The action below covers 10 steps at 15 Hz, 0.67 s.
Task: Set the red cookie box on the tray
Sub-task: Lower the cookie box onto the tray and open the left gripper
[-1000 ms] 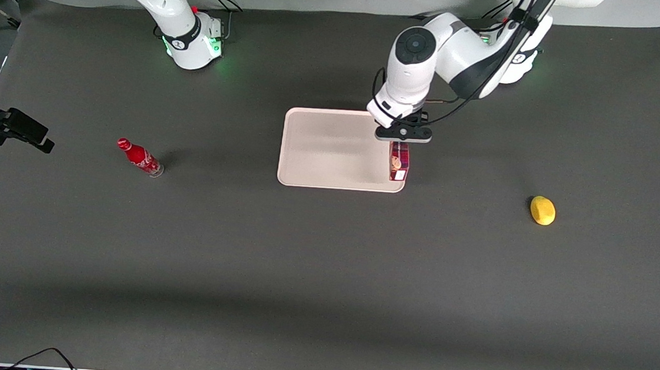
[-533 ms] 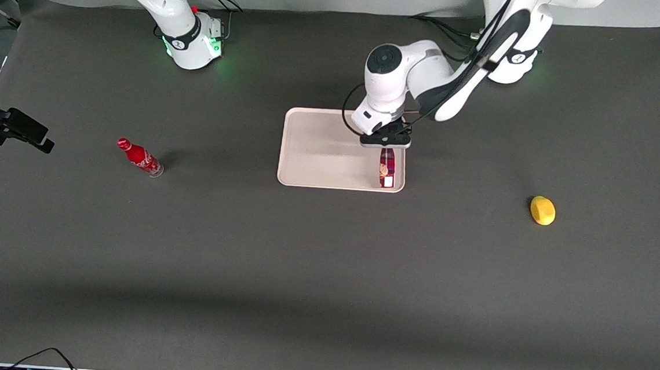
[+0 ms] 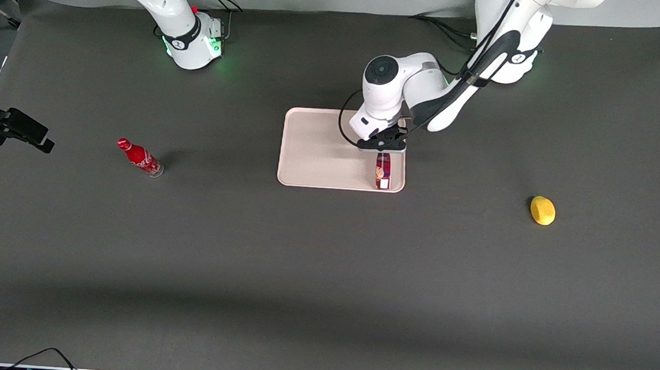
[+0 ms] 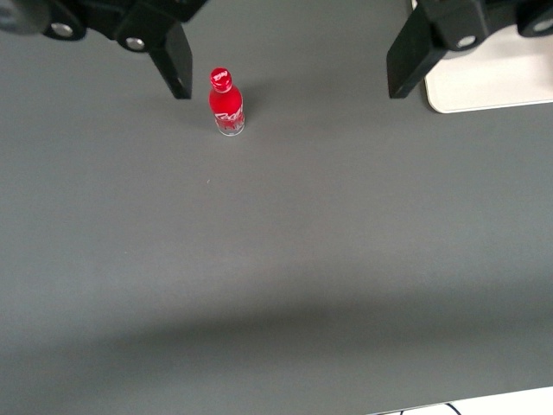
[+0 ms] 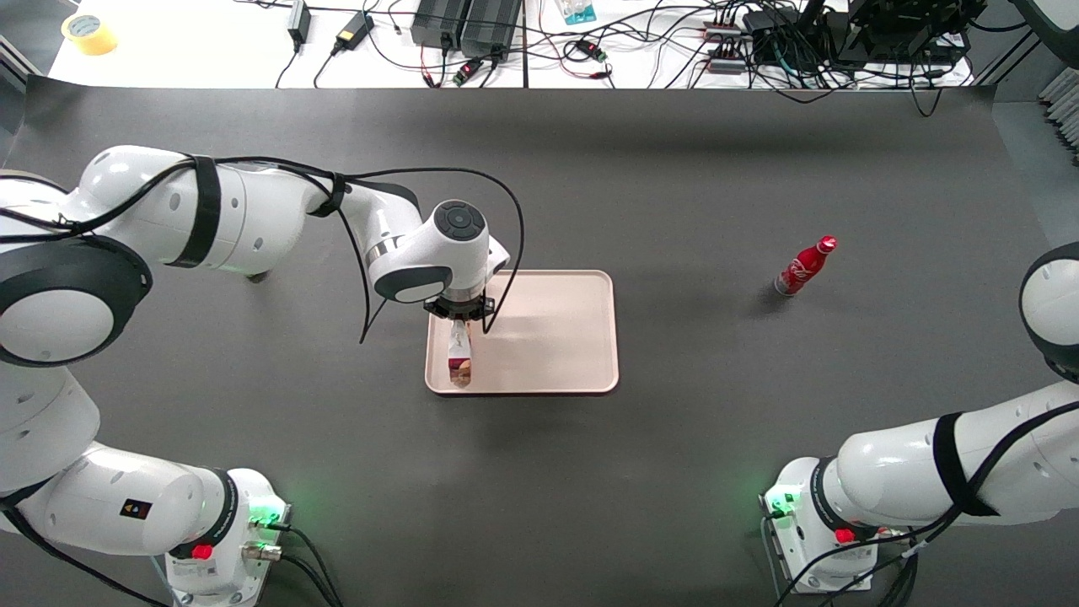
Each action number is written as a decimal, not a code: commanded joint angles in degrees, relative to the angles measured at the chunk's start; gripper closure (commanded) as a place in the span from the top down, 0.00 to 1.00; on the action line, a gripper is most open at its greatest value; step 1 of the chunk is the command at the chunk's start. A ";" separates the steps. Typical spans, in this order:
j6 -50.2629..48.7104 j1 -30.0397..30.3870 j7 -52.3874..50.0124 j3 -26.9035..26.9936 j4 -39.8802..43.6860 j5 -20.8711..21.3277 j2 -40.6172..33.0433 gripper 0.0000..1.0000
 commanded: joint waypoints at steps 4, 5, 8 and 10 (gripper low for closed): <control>-0.29 -0.36 -1.85 -0.11 0.95 1.27 -0.07 1.00; -0.38 -0.27 -1.76 -0.11 0.95 1.27 -0.16 1.00; -1.60 0.17 -1.06 -0.29 1.73 1.27 -1.30 1.00; -5.98 0.43 -0.36 -0.38 5.06 0.92 -3.14 1.00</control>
